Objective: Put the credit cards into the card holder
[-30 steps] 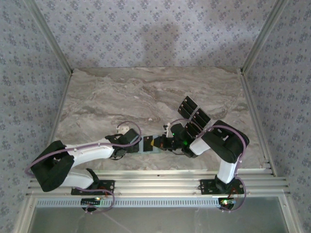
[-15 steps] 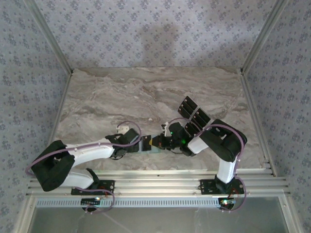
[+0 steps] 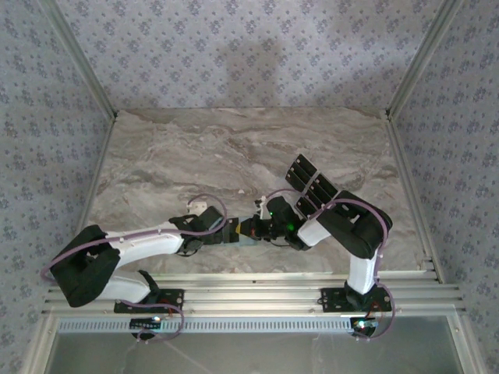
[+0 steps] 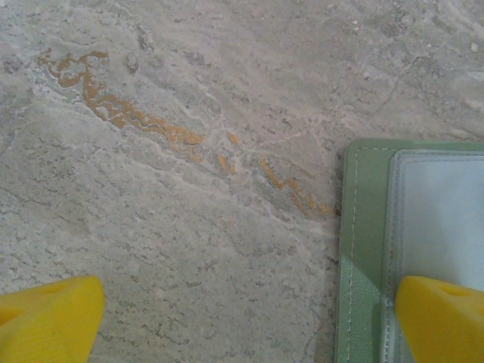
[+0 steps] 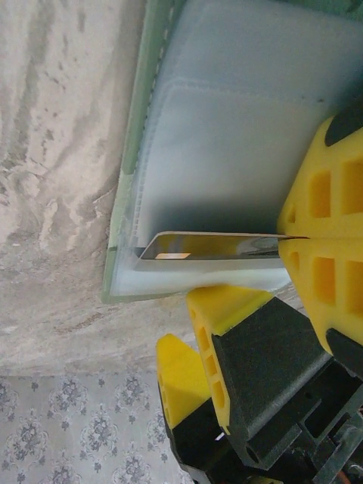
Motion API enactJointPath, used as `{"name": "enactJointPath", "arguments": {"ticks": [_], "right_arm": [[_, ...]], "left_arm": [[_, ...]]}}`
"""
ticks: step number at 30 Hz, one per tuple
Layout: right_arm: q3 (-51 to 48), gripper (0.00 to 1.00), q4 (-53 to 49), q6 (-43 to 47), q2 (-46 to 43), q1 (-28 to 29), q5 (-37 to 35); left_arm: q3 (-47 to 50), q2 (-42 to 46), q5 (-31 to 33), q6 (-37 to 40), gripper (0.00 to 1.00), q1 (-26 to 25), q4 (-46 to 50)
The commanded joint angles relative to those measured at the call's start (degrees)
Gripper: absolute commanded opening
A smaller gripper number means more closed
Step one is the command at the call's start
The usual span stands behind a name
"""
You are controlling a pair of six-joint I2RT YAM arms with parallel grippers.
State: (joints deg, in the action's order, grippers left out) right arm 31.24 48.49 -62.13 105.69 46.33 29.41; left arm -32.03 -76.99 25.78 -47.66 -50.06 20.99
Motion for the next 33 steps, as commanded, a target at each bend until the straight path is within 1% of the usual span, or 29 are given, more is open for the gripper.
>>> {"name": "enactJointPath", "arguments": {"ticks": [1,2,4,5,6,8,12,16,21,25,27,29,30,31,33], "right_arm": [[0.42,0.12,-6.01,1.24,-1.30,0.39,-1.07],[0.59,0.21,-7.52,1.85,-2.35,0.28,-1.35],[1.21,0.37,-11.36,3.49,-4.38,0.12,-2.08],[1.52,0.42,-13.66,4.37,-5.39,-0.02,-2.55],[1.87,0.46,-15.80,5.14,-6.42,-0.10,-2.99],[2.52,0.51,-19.26,6.55,-7.81,-0.32,-3.62],[4.21,0.55,-25.05,8.67,-10.02,-0.92,-4.02],[7.66,0.55,-32.46,11.97,-12.58,-1.11,-4.59],[13.77,0.55,-46.28,17.64,-15.67,-0.37,-8.13],[20.70,0.55,-59.73,23.10,-15.47,1.98,-15.46],[24.10,0.52,-65.54,25.50,-14.13,3.82,-20.20],[26.90,0.47,-69.19,25.57,-12.32,5.41,-23.90],[28.04,0.43,-70.65,27.73,-11.26,6.14,-25.27],[28.98,0.40,-71.39,28.04,-10.46,6.65,-26.45],[30.66,0.24,-73.06,28.20,-8.77,7.81,-28.72]], "left_arm": [[0.55,-0.66,-0.20,0.37,1.00,-0.39,4.27],[0.21,-0.23,0.11,0.38,1.00,-0.39,4.78],[-0.55,0.79,0.41,0.76,1.00,-0.32,5.69],[-0.96,1.39,0.54,0.89,1.00,-0.17,6.17],[-1.31,1.94,0.57,1.04,1.00,0.16,6.68],[-1.76,3.14,0.54,1.41,1.00,0.92,7.51],[-1.81,6.16,0.18,2.74,1.00,3.05,8.75],[-1.37,8.95,-0.09,3.73,1.00,4.76,10.08],[0.41,12.08,-0.16,3.33,1.00,5.52,11.23],[2.31,13.48,-0.29,1.65,1.00,5.77,11.38],[3.07,13.79,-0.29,1.09,1.00,5.82,11.47],[3.59,13.97,-0.20,0.59,1.00,5.92,11.55],[3.56,13.97,-0.16,0.50,1.00,5.91,11.57],[3.60,13.97,-0.03,0.38,1.00,5.90,11.57],[3.69,13.72,-0.06,-0.06,1.00,5.93,11.09]]}}
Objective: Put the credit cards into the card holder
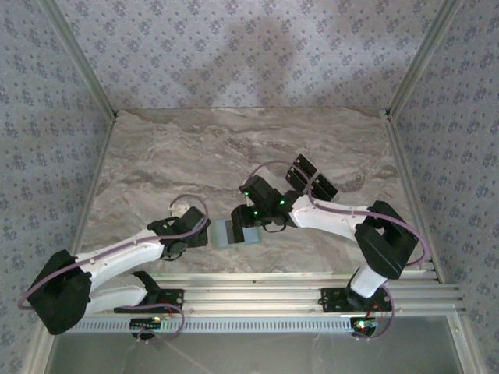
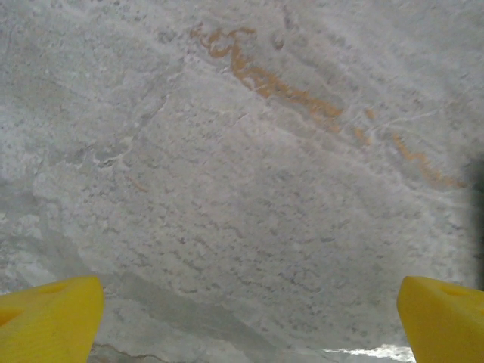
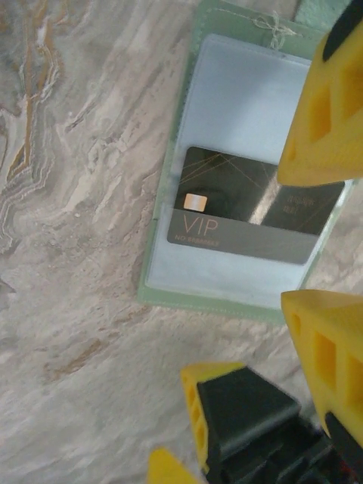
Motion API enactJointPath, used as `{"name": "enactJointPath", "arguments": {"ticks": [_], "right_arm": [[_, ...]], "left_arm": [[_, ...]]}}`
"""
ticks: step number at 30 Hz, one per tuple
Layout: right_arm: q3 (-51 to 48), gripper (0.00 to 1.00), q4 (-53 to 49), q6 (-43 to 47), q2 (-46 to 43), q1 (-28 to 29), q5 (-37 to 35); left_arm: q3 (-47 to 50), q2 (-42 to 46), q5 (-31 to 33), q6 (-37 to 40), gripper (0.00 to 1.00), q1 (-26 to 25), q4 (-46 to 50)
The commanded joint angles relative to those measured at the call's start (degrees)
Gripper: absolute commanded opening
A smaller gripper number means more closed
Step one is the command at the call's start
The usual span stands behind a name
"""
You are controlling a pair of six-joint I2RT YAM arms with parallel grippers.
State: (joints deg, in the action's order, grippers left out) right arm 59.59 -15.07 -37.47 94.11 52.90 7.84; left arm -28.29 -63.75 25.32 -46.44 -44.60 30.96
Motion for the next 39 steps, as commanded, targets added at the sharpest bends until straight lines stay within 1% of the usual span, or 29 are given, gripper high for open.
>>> {"name": "enactJointPath", "arguments": {"ticks": [1,3,7,11,27,39], "right_arm": [[3.31,0.18,-10.16,3.71,3.57,1.61,-8.10],[4.87,0.07,-11.40,3.92,4.91,2.33,-9.88],[6.87,0.00,-13.17,4.35,7.00,2.66,-11.80],[8.04,0.00,-13.98,4.76,8.91,2.69,-11.63],[12.12,0.00,-11.74,5.39,16.05,2.86,-9.17],[12.47,0.00,-8.34,4.13,16.81,4.21,-5.31]], "left_arm": [[-0.09,-0.04,0.20,-1.44,1.00,0.42,0.95],[-0.05,-1.13,-0.45,-1.81,1.00,0.41,0.26],[-0.16,-3.24,-1.24,-2.00,1.00,0.44,-0.79],[-0.62,-4.95,-1.71,-1.72,1.00,0.40,-1.73],[-2.16,-10.39,-2.70,-0.73,1.00,0.22,-4.40],[-2.04,-10.70,-2.67,-0.73,1.00,-0.15,-5.06]]}}
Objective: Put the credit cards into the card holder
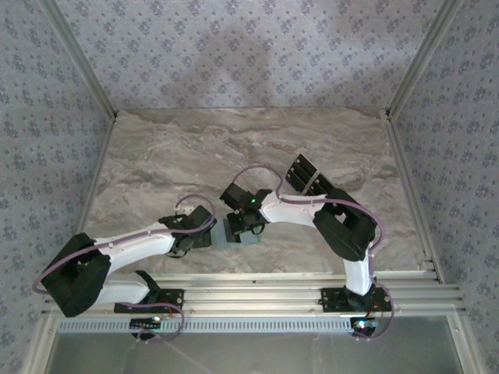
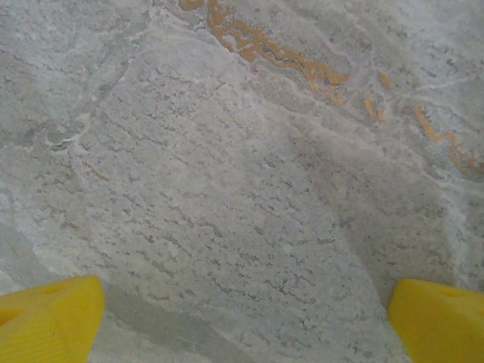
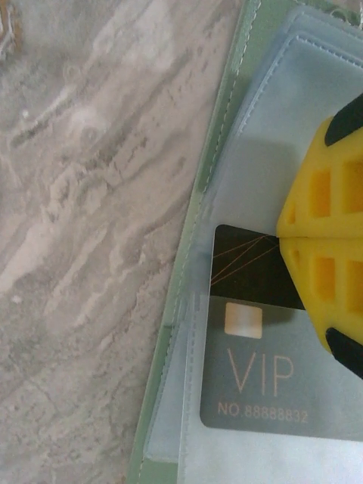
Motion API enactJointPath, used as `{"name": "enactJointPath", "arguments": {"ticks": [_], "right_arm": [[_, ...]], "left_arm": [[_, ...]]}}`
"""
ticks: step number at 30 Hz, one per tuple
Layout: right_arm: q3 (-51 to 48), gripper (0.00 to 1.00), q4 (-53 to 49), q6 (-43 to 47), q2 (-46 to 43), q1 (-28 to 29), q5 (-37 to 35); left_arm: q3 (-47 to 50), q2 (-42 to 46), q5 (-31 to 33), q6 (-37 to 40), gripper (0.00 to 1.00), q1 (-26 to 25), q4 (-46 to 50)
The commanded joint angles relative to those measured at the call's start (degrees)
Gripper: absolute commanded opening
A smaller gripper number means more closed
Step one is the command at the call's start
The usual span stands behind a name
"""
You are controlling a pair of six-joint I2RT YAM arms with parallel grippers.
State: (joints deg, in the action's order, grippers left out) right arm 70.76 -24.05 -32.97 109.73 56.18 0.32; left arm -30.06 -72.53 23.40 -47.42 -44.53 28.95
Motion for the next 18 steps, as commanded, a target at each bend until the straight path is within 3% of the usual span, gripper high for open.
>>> {"name": "enactJointPath", "arguments": {"ticks": [1,18], "right_arm": [[1.38,0.00,0.82,-0.63,1.12,1.08,2.36],[-1.93,0.00,4.84,-2.53,-5.55,0.16,4.92]], "left_arm": [[-0.28,-1.93,-0.86,0.29,1.00,-0.29,-3.02],[-0.52,-2.08,-0.32,-0.40,1.00,-0.99,-2.74]]}}
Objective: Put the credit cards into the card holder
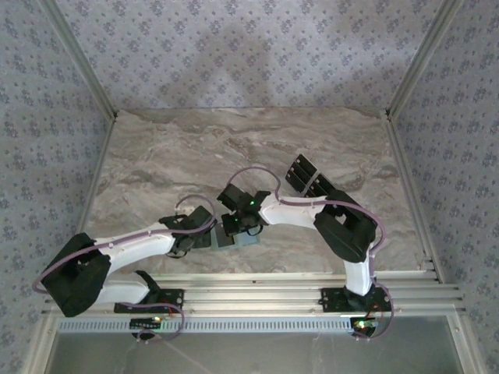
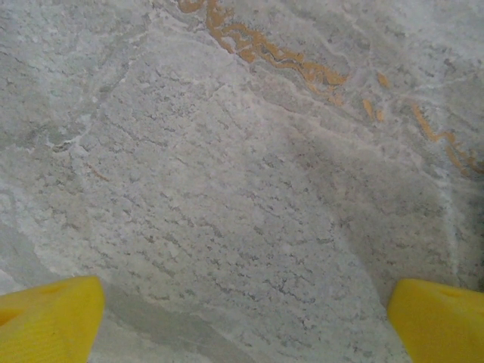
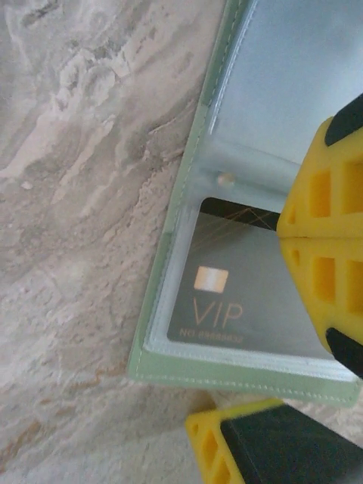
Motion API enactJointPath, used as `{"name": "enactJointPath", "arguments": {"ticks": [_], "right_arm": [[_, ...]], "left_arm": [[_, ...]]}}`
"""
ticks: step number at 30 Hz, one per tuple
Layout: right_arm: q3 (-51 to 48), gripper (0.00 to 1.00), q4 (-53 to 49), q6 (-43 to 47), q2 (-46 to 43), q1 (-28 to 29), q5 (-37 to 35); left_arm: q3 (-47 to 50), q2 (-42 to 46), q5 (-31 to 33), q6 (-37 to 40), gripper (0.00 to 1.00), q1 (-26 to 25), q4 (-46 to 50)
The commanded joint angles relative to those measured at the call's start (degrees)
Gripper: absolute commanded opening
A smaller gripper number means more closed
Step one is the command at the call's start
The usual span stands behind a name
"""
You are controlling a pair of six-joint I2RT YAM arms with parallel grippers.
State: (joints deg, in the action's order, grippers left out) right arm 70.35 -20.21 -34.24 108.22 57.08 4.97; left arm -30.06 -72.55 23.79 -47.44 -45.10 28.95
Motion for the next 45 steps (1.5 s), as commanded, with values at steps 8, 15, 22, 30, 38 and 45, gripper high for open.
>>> {"name": "enactJointPath", "arguments": {"ticks": [8,15,22,30,38,45], "right_arm": [[-6.09,0.00,3.07,-1.36,-4.36,-1.75,0.94],[-7.50,0.00,5.11,-3.51,-2.85,-1.05,1.70],[-7.88,0.00,6.14,-4.26,-1.32,-0.05,2.15],[-7.16,0.00,6.85,-4.96,0.58,1.45,2.82],[-5.85,0.00,6.87,-5.22,1.63,2.22,3.28],[-4.96,0.00,7.60,-5.59,1.95,2.28,4.57]], "left_arm": [[-1.31,-3.55,-0.52,-0.32,1.00,-0.69,-2.92],[-1.18,-3.82,-0.41,-0.46,1.00,-0.88,-3.00],[-0.71,-3.85,-0.49,-0.46,1.00,-0.87,-3.23],[-0.52,-4.17,-0.60,-0.48,1.00,-0.96,-3.57],[-0.43,-4.26,-0.63,-0.77,1.00,-1.24,-3.72],[-0.61,-4.35,-0.67,-1.03,1.00,-1.49,-3.57]]}}
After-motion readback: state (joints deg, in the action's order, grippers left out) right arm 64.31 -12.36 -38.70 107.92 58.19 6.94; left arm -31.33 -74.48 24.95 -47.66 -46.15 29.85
